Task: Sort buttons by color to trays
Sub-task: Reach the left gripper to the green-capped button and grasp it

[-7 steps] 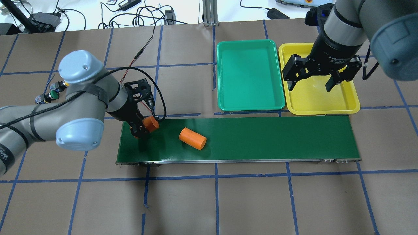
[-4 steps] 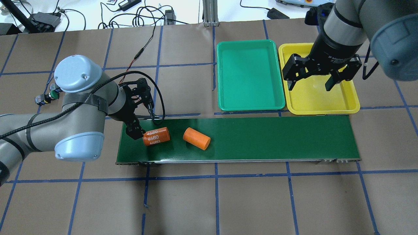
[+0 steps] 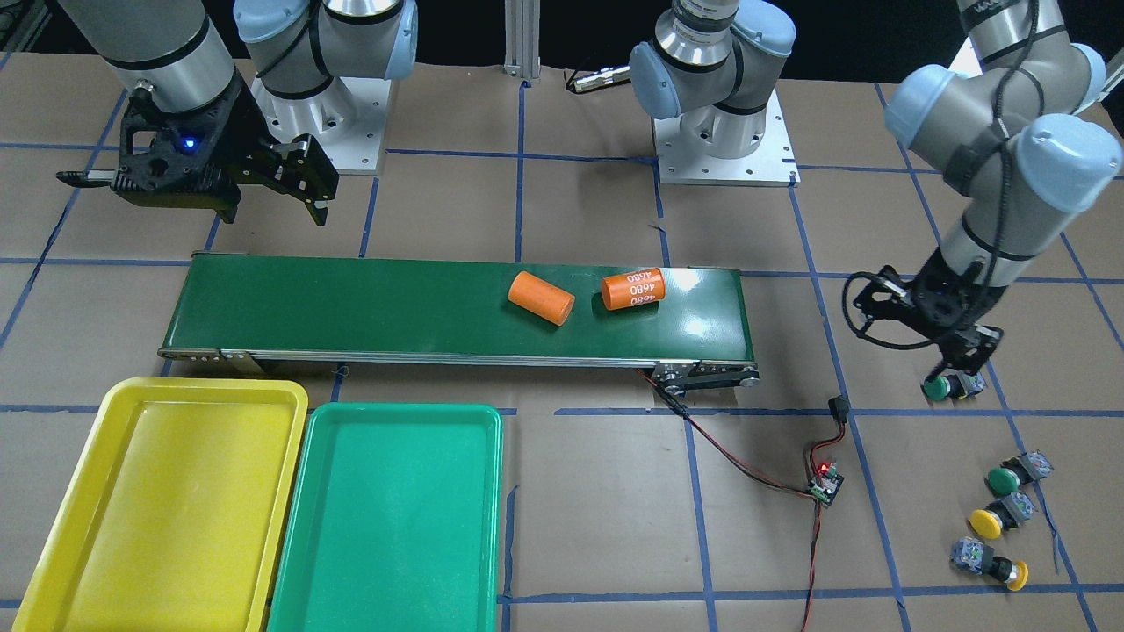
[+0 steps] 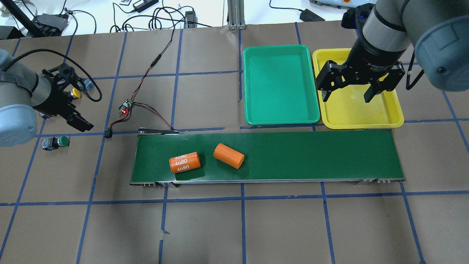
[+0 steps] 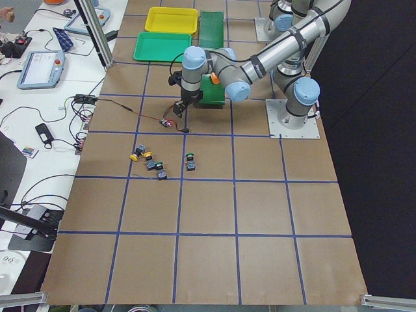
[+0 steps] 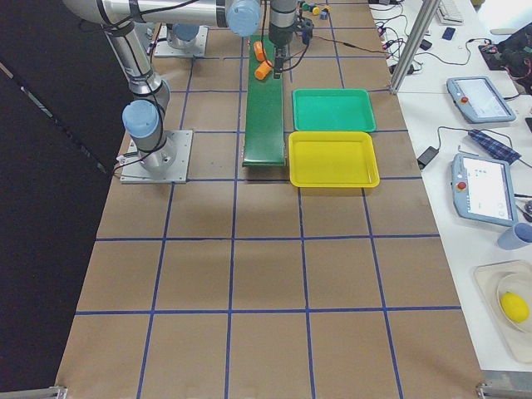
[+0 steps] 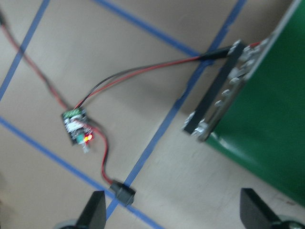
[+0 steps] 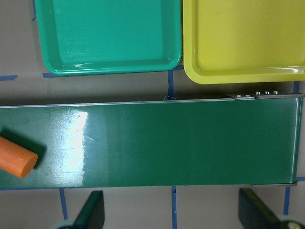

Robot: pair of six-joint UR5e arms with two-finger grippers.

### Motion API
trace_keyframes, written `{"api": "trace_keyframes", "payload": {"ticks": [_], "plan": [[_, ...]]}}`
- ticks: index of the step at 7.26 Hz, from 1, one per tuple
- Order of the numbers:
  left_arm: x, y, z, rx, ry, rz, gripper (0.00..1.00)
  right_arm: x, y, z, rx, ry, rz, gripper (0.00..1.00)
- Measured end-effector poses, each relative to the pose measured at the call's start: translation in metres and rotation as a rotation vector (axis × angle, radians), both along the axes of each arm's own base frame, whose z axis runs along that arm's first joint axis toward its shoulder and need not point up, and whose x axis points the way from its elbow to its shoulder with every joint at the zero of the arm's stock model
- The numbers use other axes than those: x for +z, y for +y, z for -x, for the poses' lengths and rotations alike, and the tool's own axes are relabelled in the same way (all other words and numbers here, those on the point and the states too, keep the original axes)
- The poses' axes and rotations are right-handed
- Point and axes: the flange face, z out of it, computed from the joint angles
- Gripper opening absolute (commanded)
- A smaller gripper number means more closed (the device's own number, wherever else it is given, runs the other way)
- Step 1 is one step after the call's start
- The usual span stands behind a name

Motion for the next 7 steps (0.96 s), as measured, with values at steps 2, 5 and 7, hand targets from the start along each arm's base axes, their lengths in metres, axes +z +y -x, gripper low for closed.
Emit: {"api": "trace_keyframes", "payload": {"ticks": [2,5,7], "plan": [[-0.017,-0.026,-0.080,-0.040,-0.008,-0.014,1.00,0.000,0.000,-0.001,0.001,-0.008,0.000,1.00],[-0.069,-0.023,-0.152,-0.129,0.006,-0.083,1.00,0.001,0.000,-0.001,0.001,-0.008,0.002,1.00],[-0.096,-0.013,-0.170,-0.119,0.023,-0.126,0.87,0.001,0.000,-0.001,0.001,-0.007,0.003,1.00]]}}
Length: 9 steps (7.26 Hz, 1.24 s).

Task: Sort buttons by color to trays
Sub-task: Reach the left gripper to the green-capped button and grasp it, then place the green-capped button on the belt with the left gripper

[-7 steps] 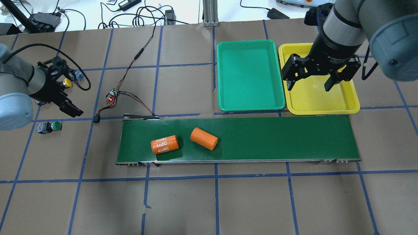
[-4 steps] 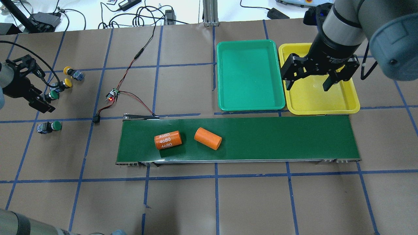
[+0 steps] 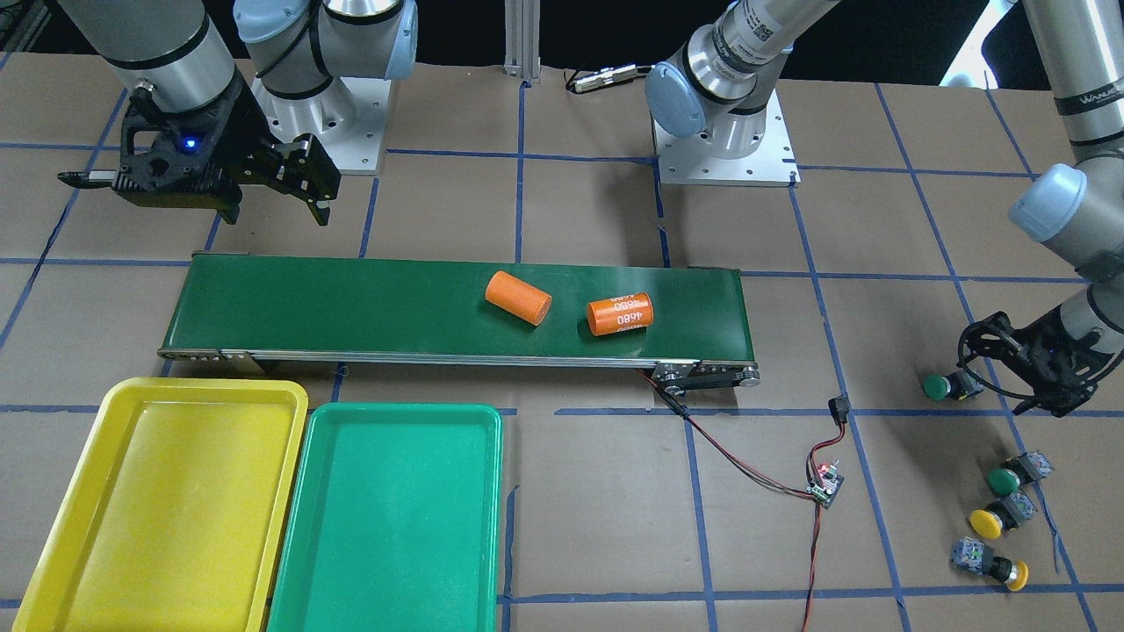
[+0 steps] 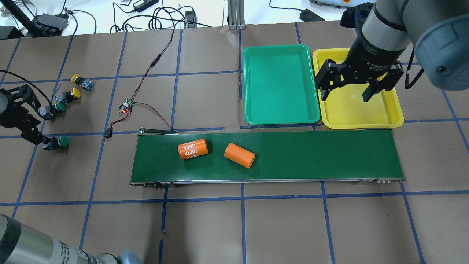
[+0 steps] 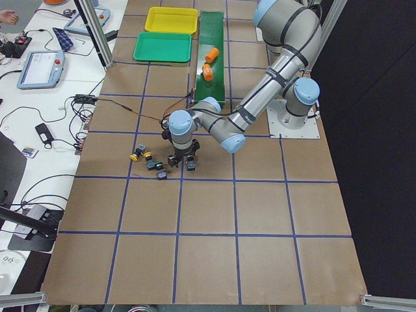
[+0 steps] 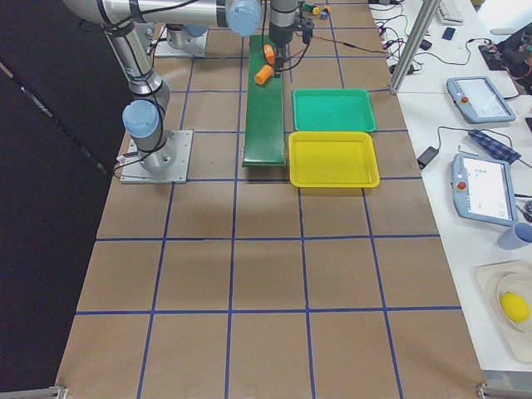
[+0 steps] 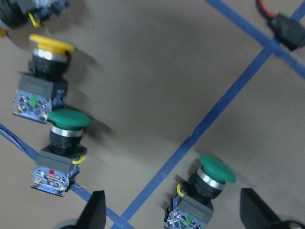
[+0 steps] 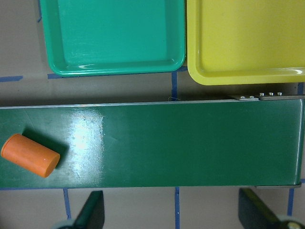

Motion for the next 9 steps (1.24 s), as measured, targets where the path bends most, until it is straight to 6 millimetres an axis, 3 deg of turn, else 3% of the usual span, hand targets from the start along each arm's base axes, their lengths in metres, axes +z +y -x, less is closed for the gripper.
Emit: {"api": "trace_keyframes", "payload": {"ticks": [2,3,5,6,8,9], "plan": [[-0.019,0.001,-0.002,0.015,0.004,-0.019,0.09,0.000,0.000,0.000,-0.001,0.000,-0.001,1.00],[-0.023,0.002,-0.001,0.017,0.004,-0.022,0.00,0.000,0.000,0.000,0.000,0.000,0.000,1.00],[-0.017,0.007,0.009,0.015,-0.001,-0.018,0.00,0.000,0.000,0.001,0.003,0.005,0.000,1.00],[-0.004,0.007,0.018,0.010,-0.010,-0.009,0.00,0.000,0.000,0.001,0.003,0.005,0.000,1.00],[0.035,0.014,0.067,0.048,-0.025,0.004,0.00,0.000,0.000,0.001,0.002,0.008,-0.001,1.00],[0.051,0.021,0.110,0.049,-0.030,0.012,0.00,0.000,0.001,0.002,0.001,0.011,-0.002,1.00]]}}
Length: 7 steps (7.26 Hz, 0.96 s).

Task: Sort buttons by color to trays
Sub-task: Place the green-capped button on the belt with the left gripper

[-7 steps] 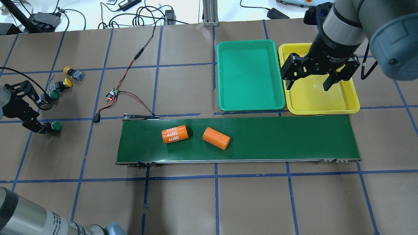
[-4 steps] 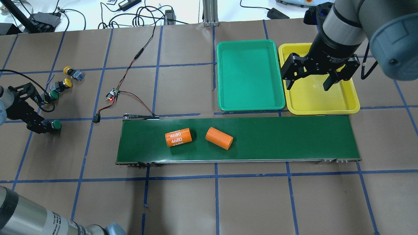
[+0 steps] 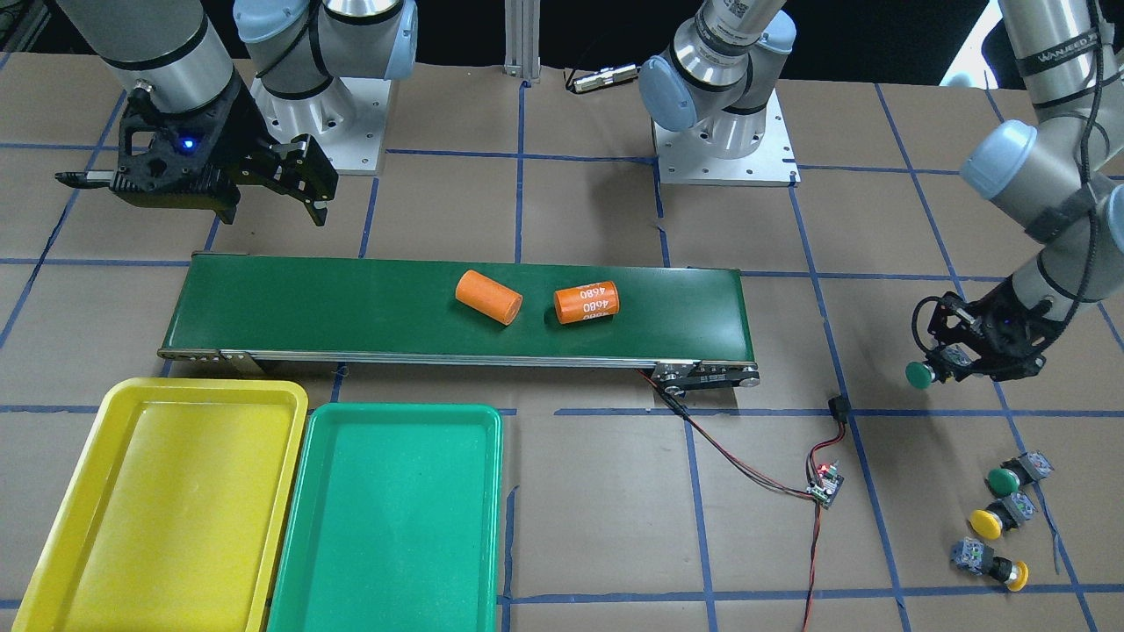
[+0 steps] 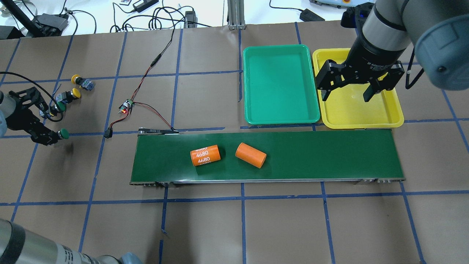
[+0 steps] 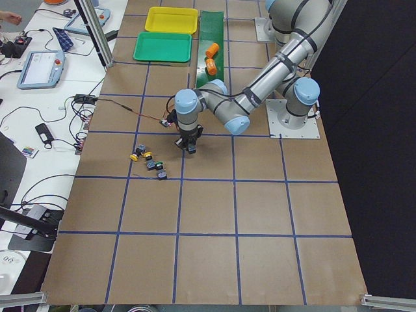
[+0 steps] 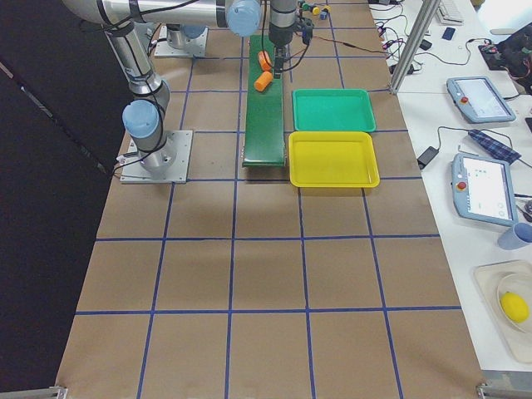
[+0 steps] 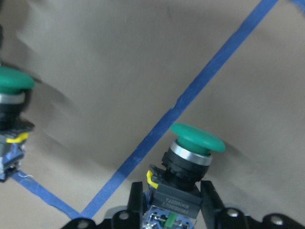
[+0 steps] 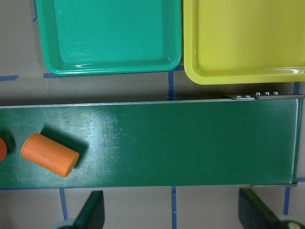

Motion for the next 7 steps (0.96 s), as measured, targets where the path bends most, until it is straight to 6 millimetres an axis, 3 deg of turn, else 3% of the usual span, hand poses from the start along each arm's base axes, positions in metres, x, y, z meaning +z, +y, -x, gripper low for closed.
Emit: {"api": "trace_keyframes", "payload": {"ticks": [3,5,6,7], "plan": [[0.038,0.028,0.158,-0.049,-0.011,0.054,0.00,0.001,0.000,0.000,0.000,-0.002,0.000,1.00],[0.035,0.054,0.212,-0.044,0.011,0.052,0.00,0.001,0.001,-0.001,0.001,-0.010,0.001,1.00],[0.027,0.060,0.232,-0.033,0.038,0.043,0.09,0.001,0.000,-0.001,0.001,-0.011,0.001,1.00],[0.023,0.064,0.252,-0.029,0.062,0.036,0.99,0.000,0.000,-0.001,0.000,-0.008,0.001,1.00]]}}
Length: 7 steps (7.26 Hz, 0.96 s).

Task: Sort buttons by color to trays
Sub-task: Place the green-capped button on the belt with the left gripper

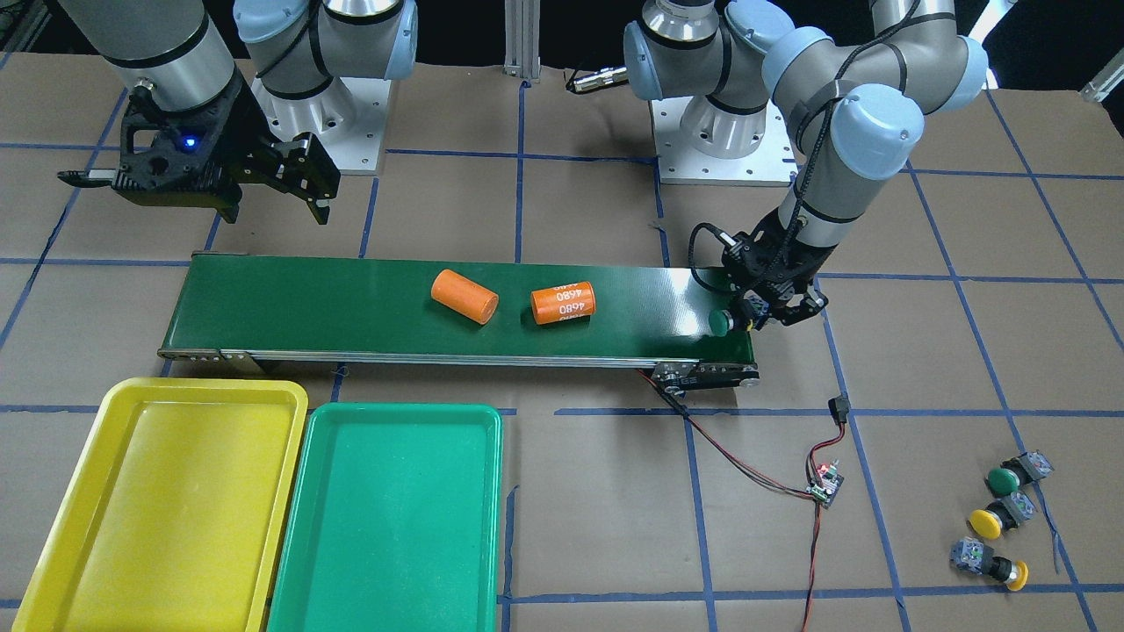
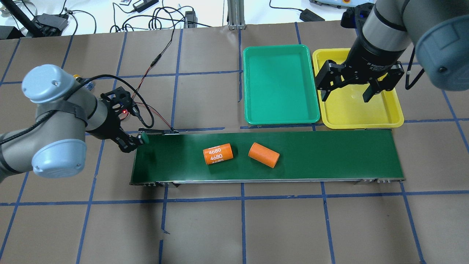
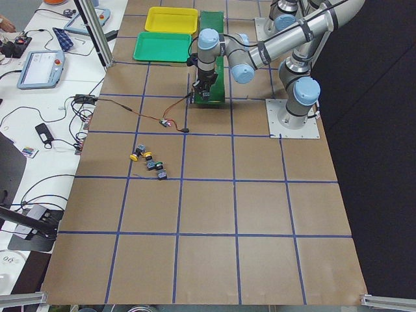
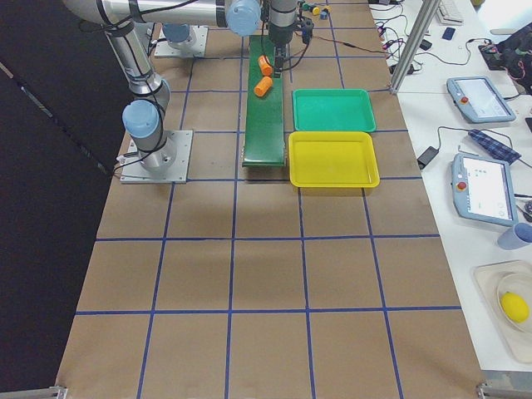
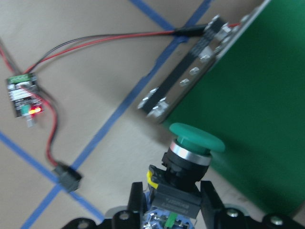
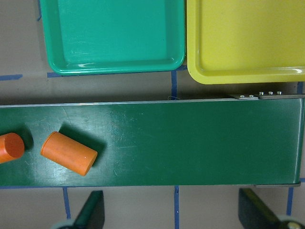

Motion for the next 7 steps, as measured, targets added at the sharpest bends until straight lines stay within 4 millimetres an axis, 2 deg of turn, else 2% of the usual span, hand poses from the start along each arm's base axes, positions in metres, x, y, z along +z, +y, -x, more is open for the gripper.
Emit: {"api": "trace_keyframes", "payload": {"ticks": [2,3,4,5,7], "plan": [[-0.005,0.007,0.030,-0.006,0.017,-0.018,1.00,0.000,0.000,0.001,-0.001,0.009,-0.001,1.00],[-0.003,0.006,0.032,0.002,0.017,-0.016,1.00,0.000,0.000,0.001,-0.001,0.010,-0.001,1.00],[0.003,-0.004,0.018,0.006,0.011,-0.001,1.00,0.000,0.000,0.001,-0.001,0.011,0.000,1.00],[0.011,-0.025,-0.018,0.025,0.000,0.019,1.00,0.000,0.000,0.001,-0.001,0.011,0.000,1.00],[0.025,-0.083,-0.125,0.077,-0.018,0.042,1.00,0.000,0.000,0.002,-0.001,0.012,0.001,1.00]]}}
